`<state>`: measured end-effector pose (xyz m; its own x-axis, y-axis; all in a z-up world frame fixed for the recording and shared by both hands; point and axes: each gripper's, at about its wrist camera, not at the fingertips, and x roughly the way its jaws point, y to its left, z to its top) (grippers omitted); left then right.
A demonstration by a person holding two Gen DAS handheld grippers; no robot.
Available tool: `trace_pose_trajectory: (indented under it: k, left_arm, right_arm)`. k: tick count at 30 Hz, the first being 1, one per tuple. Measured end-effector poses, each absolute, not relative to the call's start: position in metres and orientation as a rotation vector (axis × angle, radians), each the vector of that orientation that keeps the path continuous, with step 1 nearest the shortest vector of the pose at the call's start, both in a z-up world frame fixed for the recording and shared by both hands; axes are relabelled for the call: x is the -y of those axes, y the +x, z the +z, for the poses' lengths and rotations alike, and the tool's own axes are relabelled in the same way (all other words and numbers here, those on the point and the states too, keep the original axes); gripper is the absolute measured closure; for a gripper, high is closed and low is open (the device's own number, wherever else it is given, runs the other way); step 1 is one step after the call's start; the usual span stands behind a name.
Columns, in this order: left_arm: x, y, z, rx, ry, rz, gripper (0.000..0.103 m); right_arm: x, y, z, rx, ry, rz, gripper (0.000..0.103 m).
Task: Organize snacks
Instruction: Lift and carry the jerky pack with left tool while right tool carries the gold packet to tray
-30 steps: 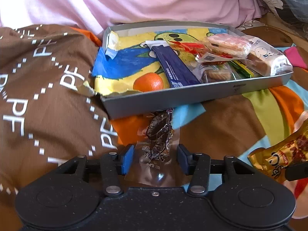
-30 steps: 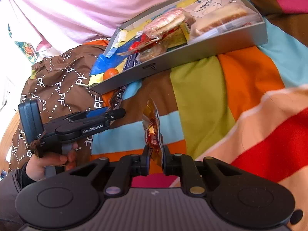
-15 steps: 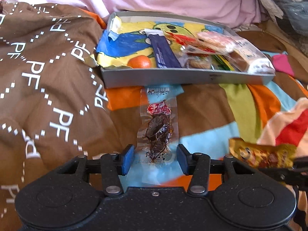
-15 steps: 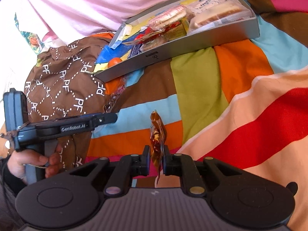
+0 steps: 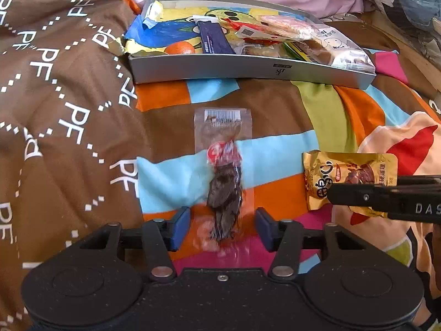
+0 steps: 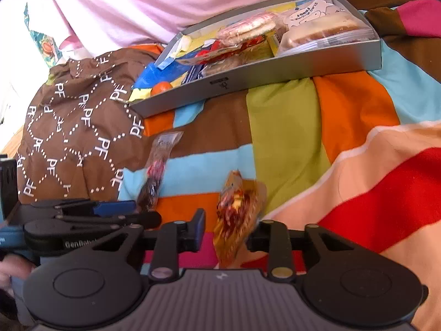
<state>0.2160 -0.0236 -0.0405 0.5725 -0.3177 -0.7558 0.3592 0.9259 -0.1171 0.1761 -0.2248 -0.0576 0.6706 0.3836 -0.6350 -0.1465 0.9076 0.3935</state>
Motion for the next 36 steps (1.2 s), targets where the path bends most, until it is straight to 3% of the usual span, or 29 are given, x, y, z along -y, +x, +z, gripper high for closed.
trace_pose_trajectory:
  k: [4, 6, 8, 10, 16, 36]
  left_arm:
    - [0.027, 0.221, -0.043, -0.851, 0.056, -0.411, 0.038]
    - [0.029, 0.223, -0.043, -0.845, 0.061, -0.411, 0.038]
    - [0.03, 0.224, -0.043, -0.837, 0.073, -0.407, 0.042]
    - [0.032, 0.224, -0.043, -0.828, 0.106, -0.384, 0.054]
    - [0.031, 0.222, -0.04, -0.819, 0.089, -0.361, 0.054]
    - [0.027, 0.221, 0.022, -0.569, -0.045, -0.319, 0.055]
  right_arm:
    - [0.223, 0.187, -0.061, -0.783, 0.326, 0.292, 0.068]
    - [0.221, 0.19, -0.064, -0.79, 0.32, 0.288, 0.078]
    - [0.219, 0.189, -0.065, -0.787, 0.309, 0.288, 0.078]
    - [0.218, 0.187, -0.065, -0.779, 0.293, 0.289, 0.08]
    - [0.212, 0.179, -0.058, -0.747, 0.247, 0.291, 0.084]
    - [0.231, 0.181, 0.009, -0.498, 0.157, 0.287, 0.084]
